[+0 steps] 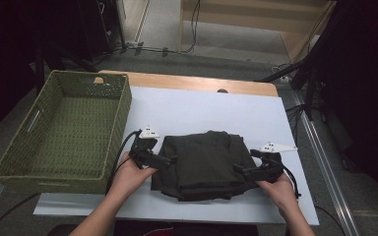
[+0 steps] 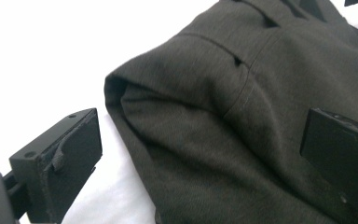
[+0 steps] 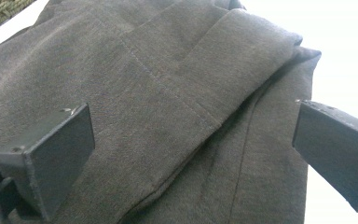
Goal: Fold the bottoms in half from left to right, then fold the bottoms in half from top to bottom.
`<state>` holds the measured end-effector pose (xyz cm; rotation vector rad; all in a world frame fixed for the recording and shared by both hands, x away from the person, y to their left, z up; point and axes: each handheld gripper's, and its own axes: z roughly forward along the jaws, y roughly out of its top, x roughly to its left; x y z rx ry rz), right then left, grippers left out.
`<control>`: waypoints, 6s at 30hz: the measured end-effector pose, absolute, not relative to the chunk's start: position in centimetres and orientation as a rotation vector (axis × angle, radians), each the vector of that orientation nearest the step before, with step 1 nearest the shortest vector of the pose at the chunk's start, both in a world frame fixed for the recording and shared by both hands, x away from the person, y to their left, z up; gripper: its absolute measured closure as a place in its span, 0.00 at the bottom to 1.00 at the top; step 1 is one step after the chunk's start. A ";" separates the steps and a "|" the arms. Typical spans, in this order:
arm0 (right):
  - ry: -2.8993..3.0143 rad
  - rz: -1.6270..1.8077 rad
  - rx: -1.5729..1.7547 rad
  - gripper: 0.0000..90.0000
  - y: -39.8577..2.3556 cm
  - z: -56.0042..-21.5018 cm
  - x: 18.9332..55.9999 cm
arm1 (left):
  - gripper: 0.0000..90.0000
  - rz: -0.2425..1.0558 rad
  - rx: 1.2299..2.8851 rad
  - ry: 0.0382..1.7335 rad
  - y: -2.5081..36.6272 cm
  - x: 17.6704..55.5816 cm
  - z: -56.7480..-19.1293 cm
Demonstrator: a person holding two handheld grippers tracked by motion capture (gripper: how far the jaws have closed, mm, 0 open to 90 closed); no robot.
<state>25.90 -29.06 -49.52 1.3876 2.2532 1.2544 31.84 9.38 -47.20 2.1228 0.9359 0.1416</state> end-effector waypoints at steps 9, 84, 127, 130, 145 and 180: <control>2.241 1.210 1.377 0.00 -28.9 -49.8 26.1 | 0.00 0.119 2.137 0.933 9.1 31.4 -48.2; 2.317 1.107 1.523 0.71 -25.0 -49.8 26.9 | 0.69 0.022 2.091 1.060 4.5 31.9 -48.6; 2.187 1.173 1.527 0.65 -20.7 -50.0 33.3 | 0.60 0.229 2.099 1.181 8.1 39.2 -48.0; 2.194 1.154 1.506 0.59 -20.8 -50.0 33.3 | 0.51 0.238 2.104 1.147 8.2 39.1 -48.4; 2.247 1.212 1.558 0.12 -23.2 -49.9 33.5 | 0.00 0.187 2.081 1.185 9.0 39.8 -48.6; 2.275 1.132 1.426 0.00 -26.1 -48.3 28.0 | 0.00 0.230 2.128 1.155 8.7 39.4 -50.4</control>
